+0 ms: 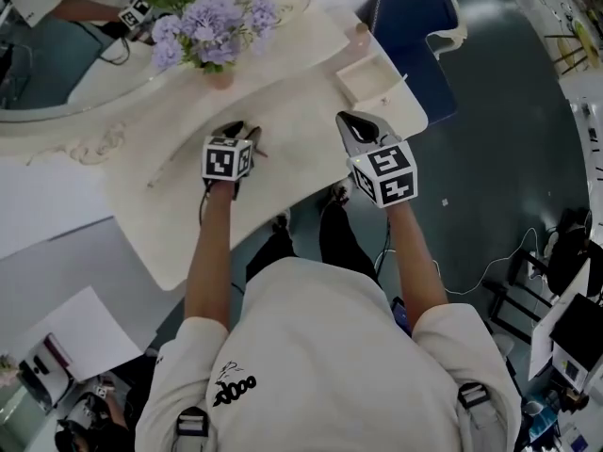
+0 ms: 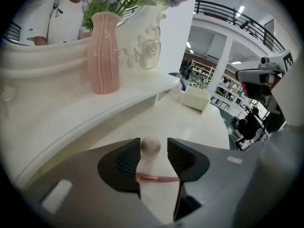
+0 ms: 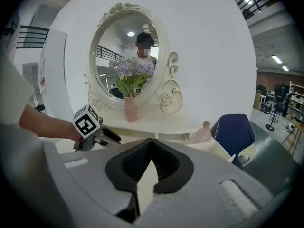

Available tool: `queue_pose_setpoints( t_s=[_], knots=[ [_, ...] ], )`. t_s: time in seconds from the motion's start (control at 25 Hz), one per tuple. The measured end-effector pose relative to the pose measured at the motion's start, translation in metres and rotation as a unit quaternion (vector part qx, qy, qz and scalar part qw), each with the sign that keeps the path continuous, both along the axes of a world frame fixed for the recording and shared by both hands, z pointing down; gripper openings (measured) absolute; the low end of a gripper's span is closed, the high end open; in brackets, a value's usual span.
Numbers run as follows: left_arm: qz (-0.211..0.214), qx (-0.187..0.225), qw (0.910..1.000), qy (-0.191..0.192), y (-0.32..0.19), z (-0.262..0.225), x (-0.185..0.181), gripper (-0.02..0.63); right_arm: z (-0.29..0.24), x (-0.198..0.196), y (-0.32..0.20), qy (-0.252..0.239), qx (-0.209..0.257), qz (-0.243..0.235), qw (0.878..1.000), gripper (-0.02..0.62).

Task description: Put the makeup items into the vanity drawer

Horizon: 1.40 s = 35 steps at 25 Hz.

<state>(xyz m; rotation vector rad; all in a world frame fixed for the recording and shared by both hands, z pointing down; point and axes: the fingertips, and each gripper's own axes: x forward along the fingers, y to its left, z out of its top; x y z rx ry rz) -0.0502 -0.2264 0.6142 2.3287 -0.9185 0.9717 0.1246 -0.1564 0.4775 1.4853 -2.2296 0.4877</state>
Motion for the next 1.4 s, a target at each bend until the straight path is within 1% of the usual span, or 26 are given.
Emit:
queue_pose_setpoints(
  t_s=[0.12, 0.16, 0.28, 0.4, 0.48, 0.56, 0.68, 0.84, 0.96, 1.08, 1.2, 1.4],
  knots=[
    [-0.025, -0.005, 0.9996, -0.015, -0.004, 0.01, 0.0, 0.188, 0.005, 0.018, -0.001, -0.006, -0.007, 0.007, 1.0, 0.003],
    [-0.031, -0.004, 0.9993, -0.021, -0.006, 0.012, 0.0, 0.166, 0.006, 0.023, -0.002, -0.008, -0.009, 0.01, 1.0, 0.003],
    [-0.04, -0.005, 0.9987, -0.032, -0.009, 0.016, 0.001, 0.155, 0.006, 0.039, -0.008, -0.014, -0.01, 0.019, 1.0, 0.003],
    [-0.047, -0.003, 0.998, -0.042, -0.011, 0.012, 0.004, 0.149, 0.002, 0.05, -0.013, -0.014, -0.005, 0.018, 1.0, 0.003],
    [-0.05, 0.007, 0.9979, -0.041, -0.014, 0.002, 0.01, 0.147, -0.001, 0.057, -0.017, -0.013, -0.001, 0.014, 1.0, 0.003],
    [-0.046, 0.027, 0.9981, -0.031, -0.02, -0.014, 0.025, 0.147, -0.004, 0.067, -0.023, -0.013, 0.004, 0.01, 1.0, 0.003],
    [-0.037, 0.056, 0.9977, -0.007, -0.029, -0.036, 0.056, 0.147, -0.008, 0.086, -0.033, -0.011, 0.013, 0.009, 1.0, 0.003],
    [-0.019, 0.092, 0.995, 0.033, -0.041, -0.07, 0.108, 0.149, -0.006, 0.11, -0.043, -0.01, 0.016, 0.007, 1.0, 0.003],
    [0.008, 0.115, 0.9914, 0.062, -0.046, -0.096, 0.153, 0.149, -0.004, 0.128, -0.048, -0.009, 0.016, 0.007, 1.0, 0.003],
    [0.039, 0.126, 0.988, 0.08, -0.05, -0.111, 0.199, 0.149, -0.004, 0.146, -0.053, -0.01, 0.018, 0.008, 1.0, 0.003],
    [0.075, 0.121, 0.9864, 0.081, -0.051, -0.111, 0.242, 0.149, 0.0, 0.165, -0.055, -0.011, 0.015, 0.013, 1.0, 0.003],
    [0.142, 0.094, 0.9847, 0.04, -0.049, -0.09, 0.299, 0.146, 0.007, 0.198, -0.058, -0.015, 0.008, 0.032, 0.999, 0.003]
  ],
)
